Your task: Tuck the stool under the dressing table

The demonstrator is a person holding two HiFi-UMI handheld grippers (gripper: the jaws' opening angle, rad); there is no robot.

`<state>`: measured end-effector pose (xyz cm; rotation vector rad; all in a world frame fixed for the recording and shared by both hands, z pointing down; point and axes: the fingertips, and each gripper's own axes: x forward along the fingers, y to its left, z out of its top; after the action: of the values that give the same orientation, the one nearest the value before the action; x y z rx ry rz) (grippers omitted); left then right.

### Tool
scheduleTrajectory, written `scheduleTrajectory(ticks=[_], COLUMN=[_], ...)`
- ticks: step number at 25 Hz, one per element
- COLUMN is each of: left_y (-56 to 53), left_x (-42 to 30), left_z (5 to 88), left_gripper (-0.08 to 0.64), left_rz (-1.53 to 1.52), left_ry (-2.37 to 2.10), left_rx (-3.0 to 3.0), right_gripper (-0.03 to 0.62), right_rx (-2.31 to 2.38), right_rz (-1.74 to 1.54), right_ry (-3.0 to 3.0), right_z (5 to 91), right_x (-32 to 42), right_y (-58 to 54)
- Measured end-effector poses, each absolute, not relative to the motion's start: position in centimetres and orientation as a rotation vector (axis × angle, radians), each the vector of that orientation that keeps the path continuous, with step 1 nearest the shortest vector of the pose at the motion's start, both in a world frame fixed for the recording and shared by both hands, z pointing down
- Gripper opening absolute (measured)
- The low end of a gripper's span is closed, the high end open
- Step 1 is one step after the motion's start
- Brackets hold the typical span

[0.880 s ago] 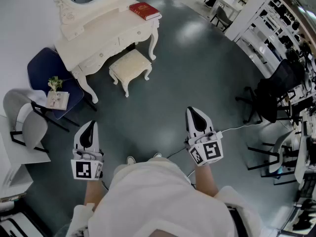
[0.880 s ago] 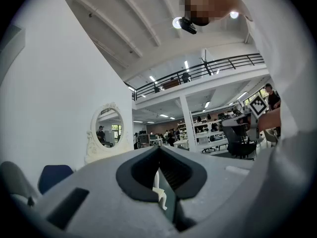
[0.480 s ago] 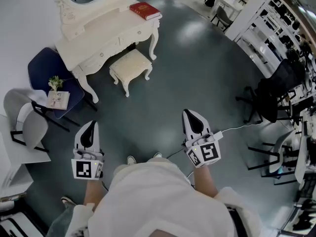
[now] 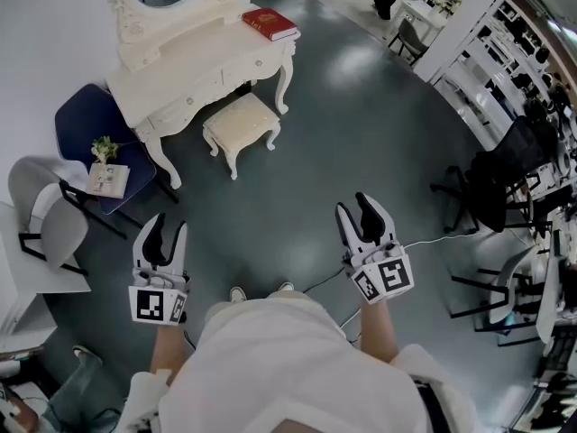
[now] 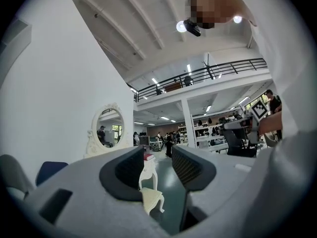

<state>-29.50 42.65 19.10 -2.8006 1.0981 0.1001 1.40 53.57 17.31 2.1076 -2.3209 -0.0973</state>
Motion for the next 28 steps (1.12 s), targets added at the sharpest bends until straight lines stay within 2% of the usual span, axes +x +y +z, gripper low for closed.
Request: scheduleTrajectory(ticks=[1, 3, 5, 7, 10, 22, 28], left_y=[42.7, 42.7, 42.8, 42.9, 43.0, 43.9, 39.6], left_x=[-29.6, -29.7, -29.6, -29.2, -28.2, -24.9, -22.7], left_z=[19.2, 19.3, 19.1, 19.1, 19.7, 22.7, 24.9], left_gripper=[0.186, 0.243, 0.344, 0.405, 0.428, 0.426, 0.426], left_rz=[0.096, 0.107, 0.142, 0.141, 0.104, -0.027, -0.085], left_ry=[1.104, 1.117, 1.125, 1.131, 1.138, 1.256, 1.259], left_rx=[-2.793, -2.779, -2.767, -2.76, -2.765, -2.76, -2.784], right_gripper=[0.175, 0.252, 0.349, 0.392, 0.399, 0.399, 0.399], right_rx=[2.107, 2.107, 2.109, 2.099, 2.072, 1.936, 1.881], right_rz=[-0.102, -0.109, -0.13, -0.154, -0.149, -0.015, 0.033], right_ry=[-2.318, -2.32, -2.32, -2.312, -2.305, -2.397, -2.432], right_z=[17.3, 17.3, 17.1, 17.0, 17.6, 21.4, 23.1], right_x=[1.8, 2.4, 3.0, 3.4, 3.9, 6.8, 7.1], right_y=[53.7, 53.8, 54.0, 54.1, 54.1, 53.8, 49.2])
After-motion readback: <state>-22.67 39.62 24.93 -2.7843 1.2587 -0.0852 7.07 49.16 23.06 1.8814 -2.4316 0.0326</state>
